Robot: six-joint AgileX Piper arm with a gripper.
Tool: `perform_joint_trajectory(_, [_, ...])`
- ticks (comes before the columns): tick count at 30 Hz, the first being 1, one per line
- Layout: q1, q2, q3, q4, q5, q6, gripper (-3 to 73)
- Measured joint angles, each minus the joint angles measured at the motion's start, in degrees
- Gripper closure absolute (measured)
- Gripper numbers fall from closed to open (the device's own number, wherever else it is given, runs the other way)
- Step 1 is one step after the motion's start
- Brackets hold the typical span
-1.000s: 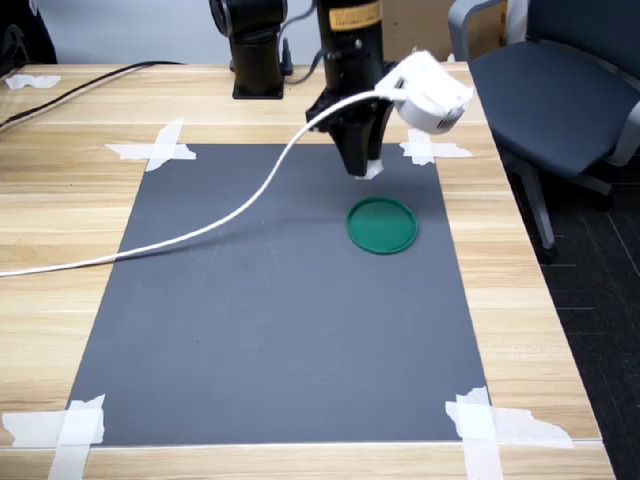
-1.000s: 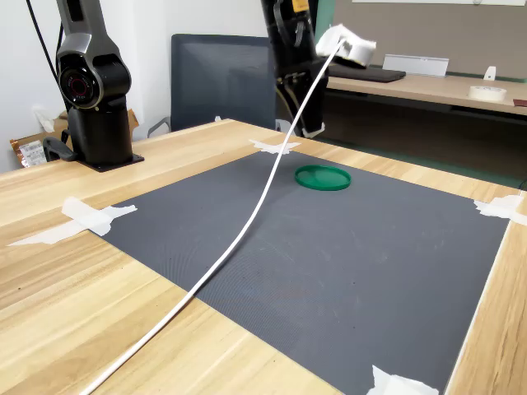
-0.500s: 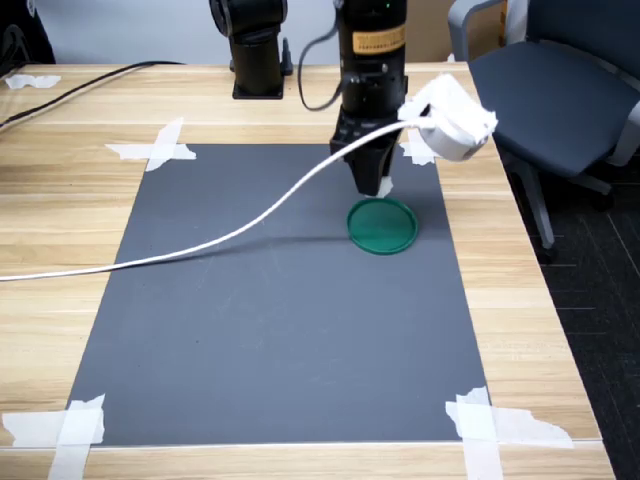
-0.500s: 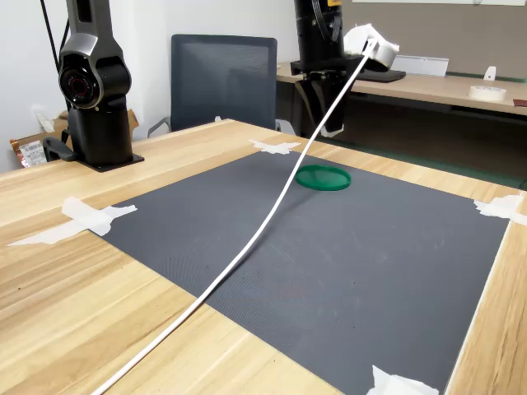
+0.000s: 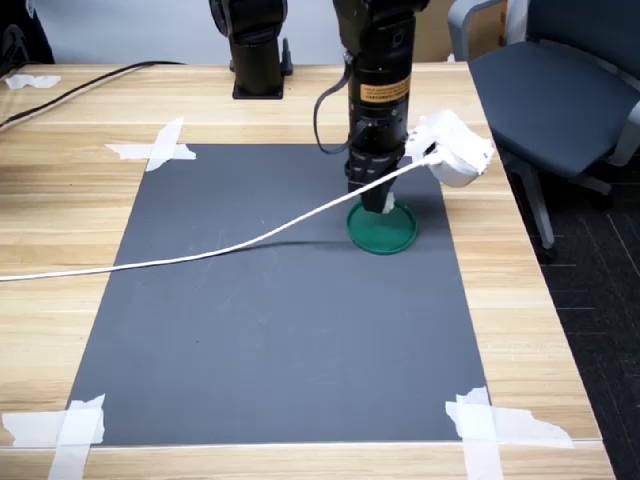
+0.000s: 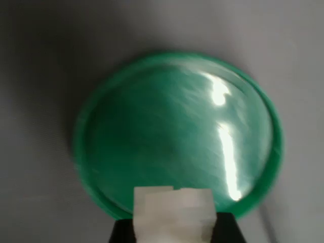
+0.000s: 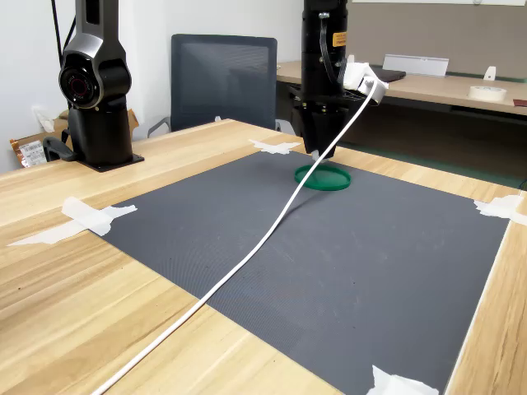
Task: Grasp a white terminal and put it in the green lid.
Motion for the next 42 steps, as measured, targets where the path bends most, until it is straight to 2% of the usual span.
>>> perform_joint_trajectory(4, [0.00,0.91,-0.07,1.51,0.74,-1.48,44.4])
perform_joint_trajectory(19, [0.00,1.61,-0.07,0.52,0.23,-1.54,43.9])
perform_joint_trajectory(27, [0.00,1.61,-0.07,0.52,-0.46,-1.17,27.0])
perform_joint_trajectory(31, [0.00,1.61,-0.07,0.52,-0.64,-0.49,23.6])
perform_joint_trajectory(37, [0.00,0.57,-0.07,0.52,-1.94,-0.05,23.2])
perform_joint_trajectory(40, [0.00,-2.42,-0.07,0.52,-5.33,1.79,24.4])
perform_joint_trajectory(42, [0.00,-5.16,0.23,0.36,-8.81,3.69,27.8])
